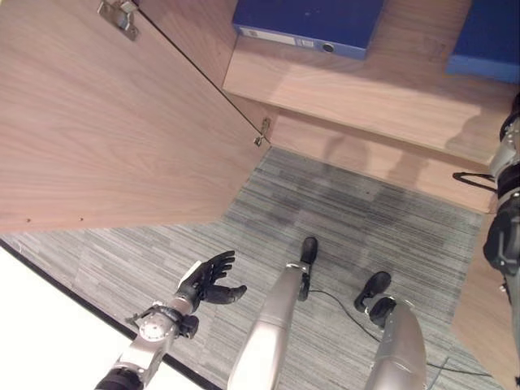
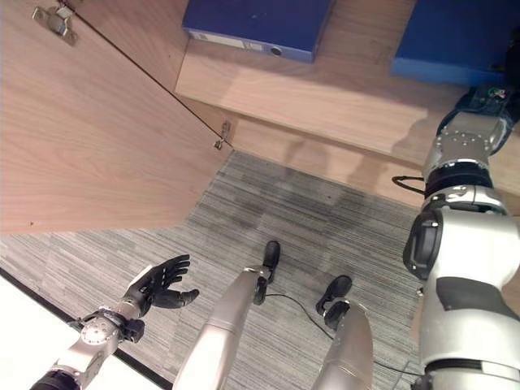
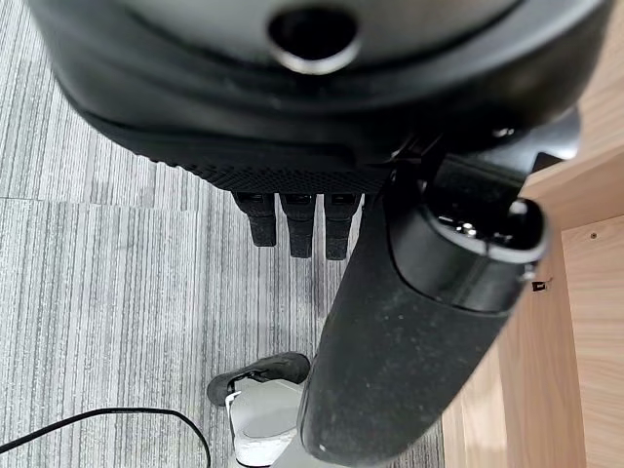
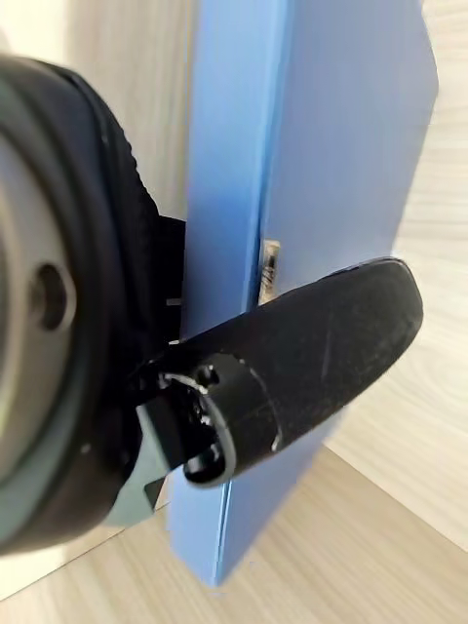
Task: Put the empty folder in the office cabinet
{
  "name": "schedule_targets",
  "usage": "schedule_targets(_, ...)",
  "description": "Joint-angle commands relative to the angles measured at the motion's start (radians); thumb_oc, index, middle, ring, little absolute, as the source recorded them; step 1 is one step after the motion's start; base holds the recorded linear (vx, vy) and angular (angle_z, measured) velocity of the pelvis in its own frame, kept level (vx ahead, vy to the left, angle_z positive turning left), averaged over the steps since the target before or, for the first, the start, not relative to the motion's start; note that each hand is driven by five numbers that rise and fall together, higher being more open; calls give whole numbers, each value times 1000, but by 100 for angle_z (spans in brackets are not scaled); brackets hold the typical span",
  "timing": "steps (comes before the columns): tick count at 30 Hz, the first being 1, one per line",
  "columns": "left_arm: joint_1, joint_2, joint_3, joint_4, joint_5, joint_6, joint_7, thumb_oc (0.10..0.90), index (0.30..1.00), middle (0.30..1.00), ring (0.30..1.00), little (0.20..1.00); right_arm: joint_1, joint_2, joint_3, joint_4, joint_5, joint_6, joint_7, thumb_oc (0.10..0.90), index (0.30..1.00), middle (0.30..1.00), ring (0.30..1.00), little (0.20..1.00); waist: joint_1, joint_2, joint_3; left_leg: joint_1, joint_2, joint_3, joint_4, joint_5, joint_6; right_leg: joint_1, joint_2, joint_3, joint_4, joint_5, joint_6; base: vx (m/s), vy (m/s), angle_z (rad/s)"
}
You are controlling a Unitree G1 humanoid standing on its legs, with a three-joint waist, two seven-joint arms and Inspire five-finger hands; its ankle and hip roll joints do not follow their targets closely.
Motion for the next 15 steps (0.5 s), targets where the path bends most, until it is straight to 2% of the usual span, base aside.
schedule_targets(1, 52, 89, 16, 17, -18, -33, 35, 800, 900, 900, 900, 900, -13, -42, 49, -36, -62, -8, -3, 800, 900, 900, 900, 900, 31, -15, -104, 78, 96, -94, -26, -142, -121, 45, -27, 41, -53, -73, 158, 0, 0, 0)
schedule_targets(2, 48, 93, 11, 21, -2, -36, 42, 800, 900, 900, 900, 900, -16, -41, 51, -21, -77, -5, -21, 800, 900, 900, 900, 900, 28, -16, -104, 83, 95, -93, -32, -142, -121, 51, -24, 41, -56, -72, 158, 0, 0, 0)
schedule_targets(4, 44, 97, -8, 55, 32, -25, 77, 800, 900, 900, 900, 900, -52, -40, 76, 85, -155, 63, -125, 800, 900, 900, 900, 900, 21, -24, -109, 113, 97, -88, -62, -134, -124, 76, -15, 39, -77, -67, 157, -6, -16, -1)
schedule_targets(5, 48, 112, -25, 70, 86, -14, 106, 800, 900, 900, 900, 900, -85, -40, 106, 155, -227, 164, -200, 800, 900, 900, 900, 900, 13, -33, -108, 150, 100, -82, -97, -127, -127, 112, -4, 32, -108, -62, 155, -4, -41, -7)
schedule_targets(8, 59, 122, -29, 73, 135, -4, 119, 800, 900, 900, 900, 900, -106, -38, 131, 215, -274, 249, -240, 800, 900, 900, 900, 900, 10, -37, -109, 190, 99, -76, -143, -115, -131, 151, 3, 26, -146, -52, 153, -1, -24, 1)
schedule_targets(10, 64, 99, -34, 107, 162, 6, 142, 800, 900, 900, 900, 900, -100, -28, 123, 268, -309, 281, -301, 800, 900, 900, 900, 900, 6, -40, -111, 232, 97, -71, -186, -99, -135, 195, 16, 19, -186, -42, 151, 6, -17, 3)
schedule_targets(15, 56, 37, -55, 132, 146, 0, 174, 800, 900, 900, 900, 900, -105, 34, 129, 253, -380, 292, -374, 800, 900, 900, 900, 900, 6, -30, -94, 296, 93, -69, -259, -67, -136, 256, 26, 14, -242, -20, 152, -23, -20, -8)
